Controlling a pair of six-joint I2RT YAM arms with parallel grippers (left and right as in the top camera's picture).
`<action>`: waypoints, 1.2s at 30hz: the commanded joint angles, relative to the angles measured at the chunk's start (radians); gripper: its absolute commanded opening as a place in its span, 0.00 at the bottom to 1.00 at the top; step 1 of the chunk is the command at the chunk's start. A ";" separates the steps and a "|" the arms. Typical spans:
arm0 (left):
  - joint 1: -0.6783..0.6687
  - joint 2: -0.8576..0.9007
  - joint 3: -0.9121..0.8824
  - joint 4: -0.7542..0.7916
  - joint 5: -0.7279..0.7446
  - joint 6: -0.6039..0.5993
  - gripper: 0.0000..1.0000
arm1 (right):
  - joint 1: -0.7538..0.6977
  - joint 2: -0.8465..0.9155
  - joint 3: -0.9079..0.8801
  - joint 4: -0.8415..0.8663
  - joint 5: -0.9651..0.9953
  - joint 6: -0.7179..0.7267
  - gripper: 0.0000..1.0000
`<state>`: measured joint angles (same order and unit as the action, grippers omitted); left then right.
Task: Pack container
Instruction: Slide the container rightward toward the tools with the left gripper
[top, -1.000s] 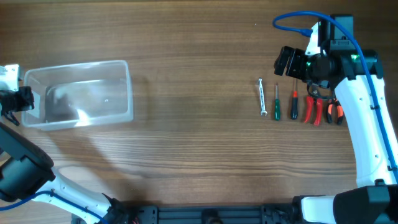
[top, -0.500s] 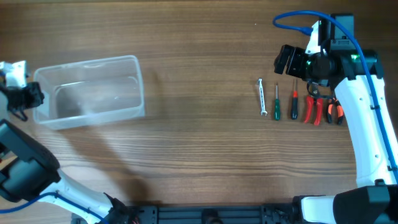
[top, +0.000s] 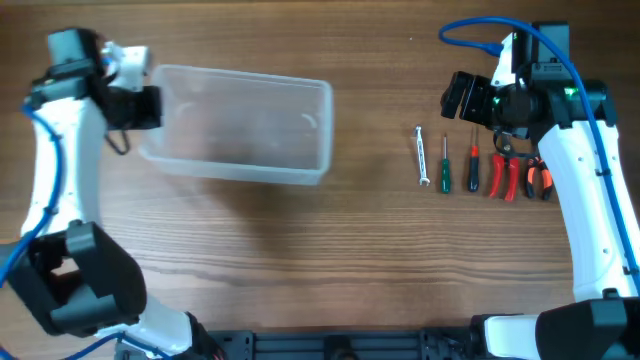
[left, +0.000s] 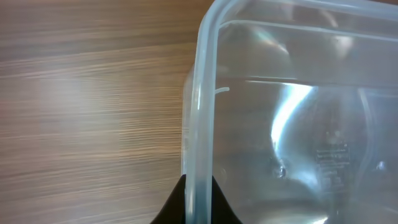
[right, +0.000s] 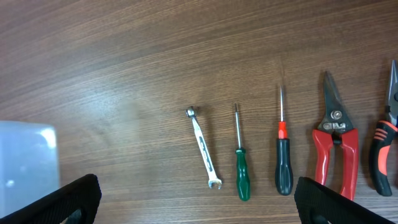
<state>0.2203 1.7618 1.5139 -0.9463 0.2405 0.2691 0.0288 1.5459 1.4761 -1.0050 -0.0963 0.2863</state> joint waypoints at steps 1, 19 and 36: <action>-0.137 -0.011 0.009 -0.012 0.027 -0.195 0.04 | -0.004 0.008 0.021 0.006 0.007 0.003 1.00; -0.418 0.084 -0.093 0.032 -0.238 -0.512 0.04 | -0.004 0.008 0.021 0.021 0.011 0.002 1.00; -0.406 0.086 -0.188 0.172 -0.321 -0.561 0.18 | -0.004 0.008 0.021 0.051 0.037 0.002 1.00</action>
<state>-0.1936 1.8423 1.3285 -0.7780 -0.0620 -0.2760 0.0288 1.5467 1.4761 -0.9596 -0.0807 0.2863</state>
